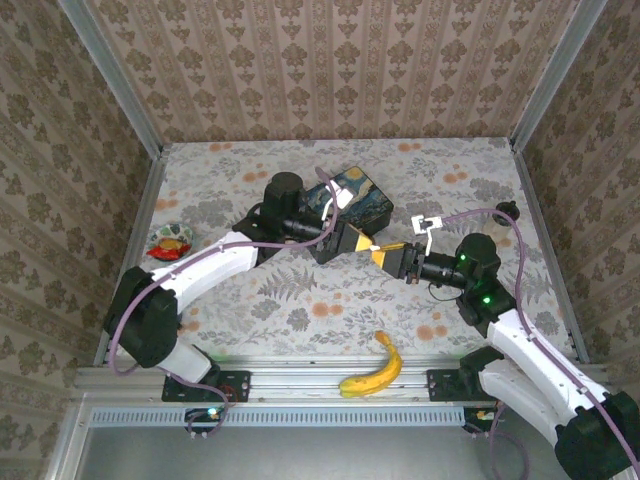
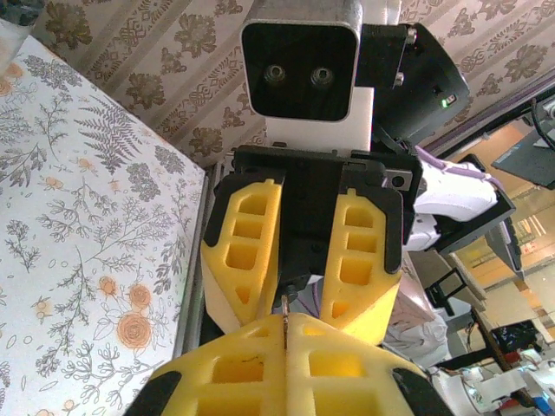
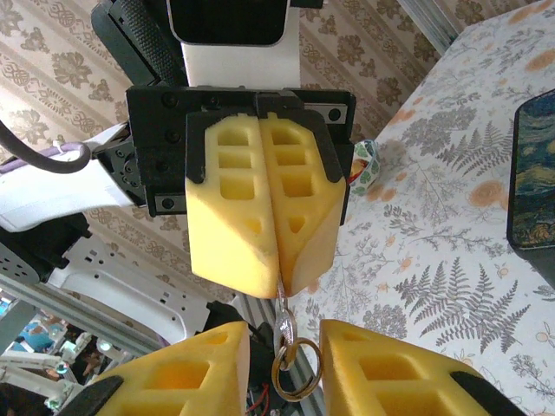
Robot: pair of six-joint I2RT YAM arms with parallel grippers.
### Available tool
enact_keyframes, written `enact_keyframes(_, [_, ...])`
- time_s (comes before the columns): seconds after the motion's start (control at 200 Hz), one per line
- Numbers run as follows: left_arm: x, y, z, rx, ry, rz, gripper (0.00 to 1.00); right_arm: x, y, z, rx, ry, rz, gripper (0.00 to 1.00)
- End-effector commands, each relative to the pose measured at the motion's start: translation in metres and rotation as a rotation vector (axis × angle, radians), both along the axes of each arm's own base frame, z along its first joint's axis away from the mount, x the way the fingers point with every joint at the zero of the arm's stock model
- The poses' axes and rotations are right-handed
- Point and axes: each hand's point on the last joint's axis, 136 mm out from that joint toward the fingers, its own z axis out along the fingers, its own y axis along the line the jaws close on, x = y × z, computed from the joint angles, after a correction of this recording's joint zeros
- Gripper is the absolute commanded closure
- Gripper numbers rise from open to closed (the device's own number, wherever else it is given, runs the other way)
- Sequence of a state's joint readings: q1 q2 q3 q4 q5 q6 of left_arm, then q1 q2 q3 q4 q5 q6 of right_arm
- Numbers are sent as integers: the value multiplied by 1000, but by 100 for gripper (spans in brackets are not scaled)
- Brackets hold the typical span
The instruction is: Unlock the padlock with the key
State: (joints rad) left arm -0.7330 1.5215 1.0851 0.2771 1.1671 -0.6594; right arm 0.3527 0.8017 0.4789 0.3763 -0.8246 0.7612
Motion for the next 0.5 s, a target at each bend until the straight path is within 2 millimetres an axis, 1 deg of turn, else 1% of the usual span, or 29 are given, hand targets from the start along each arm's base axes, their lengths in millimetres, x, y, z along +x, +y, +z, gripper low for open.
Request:
enact_keyframes(0.0, [-3,0,2,-24,4,-27,100,-5,3,18,20,-67,30,76])
enact_keyframes(0.065, [-2,1,1,-26,9,-22,100,-5,3,17,18,-62,30,81])
enact_keyframes(0.165, [2,2,2,-35,19,-10,100,-5,3,16,17,-57,27,92])
enact_keyframes(0.21, [5,3,2,-39,25,-1,100,-5,3,15,15,-54,27,100])
enact_keyframes(0.32, [16,3,4,-53,56,42,100,-4,2,13,11,-47,24,100])
enact_keyframes(0.325, [16,3,4,-54,57,44,99,-4,2,14,12,-49,22,100])
enact_keyframes(0.36, [21,4,5,-64,71,66,83,-4,2,12,8,-43,18,100])
enact_keyframes(0.4, [28,4,7,-81,88,95,68,-2,1,10,0,-38,3,100])
enact_keyframes(0.425, [33,5,9,-93,96,114,62,-1,0,8,-8,-29,-9,100])
enact_keyframes(0.475, [41,6,12,-121,110,157,57,4,-4,3,-30,-11,-48,100])
enact_keyframes(0.495, [45,7,12,-128,117,177,53,6,-6,-1,-42,1,-67,100])
